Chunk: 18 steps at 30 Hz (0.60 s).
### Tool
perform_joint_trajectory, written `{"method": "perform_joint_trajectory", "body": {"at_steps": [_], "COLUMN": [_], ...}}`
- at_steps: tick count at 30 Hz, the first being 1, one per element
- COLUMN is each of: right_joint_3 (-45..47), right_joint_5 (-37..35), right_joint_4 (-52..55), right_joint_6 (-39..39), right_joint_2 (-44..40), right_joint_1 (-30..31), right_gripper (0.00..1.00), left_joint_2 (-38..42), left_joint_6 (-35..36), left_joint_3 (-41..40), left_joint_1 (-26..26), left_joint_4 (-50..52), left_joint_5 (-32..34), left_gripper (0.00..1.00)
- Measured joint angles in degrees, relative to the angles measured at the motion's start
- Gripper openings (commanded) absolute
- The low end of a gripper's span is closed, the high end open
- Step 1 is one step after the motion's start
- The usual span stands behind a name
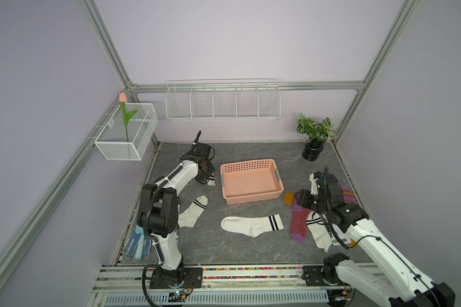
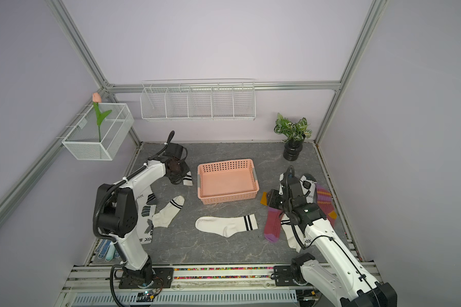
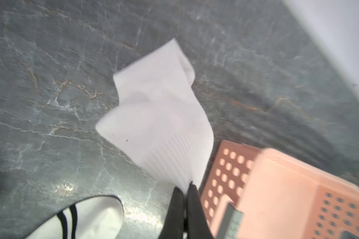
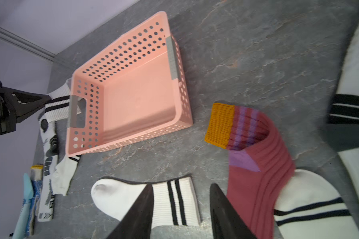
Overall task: Place the socks together as a pair
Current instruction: Pick up the sock from the center of the board.
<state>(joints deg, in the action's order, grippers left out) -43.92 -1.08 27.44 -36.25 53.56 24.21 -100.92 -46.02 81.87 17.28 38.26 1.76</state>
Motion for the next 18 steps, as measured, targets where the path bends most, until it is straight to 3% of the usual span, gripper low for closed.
{"method": "perform_joint_trajectory", "body": {"at_steps": [5,18], "right_joint_3": [-2.54,-10.40], "right_joint_5": [-0.39,-0.92], "right_joint_4": [-7.41,-28.13], "right_joint_6": [-7.67,-22.58], "right_joint_2": [2.95,18.36], "right_joint_1": [8.28,22.91], "right_gripper": [0.83,0.88], "left_joint_2": [9.51,22.97], "left_joint_6": [-4.83,-21.79], "left_joint_3": [-2.05,-17.27], "left_joint_1": [-0.07,-0.28], "left_joint_4": [-1.38,-13.75], "left_joint_5": [-3.48,-17.66], "left_gripper": [0.00,0.00]}}
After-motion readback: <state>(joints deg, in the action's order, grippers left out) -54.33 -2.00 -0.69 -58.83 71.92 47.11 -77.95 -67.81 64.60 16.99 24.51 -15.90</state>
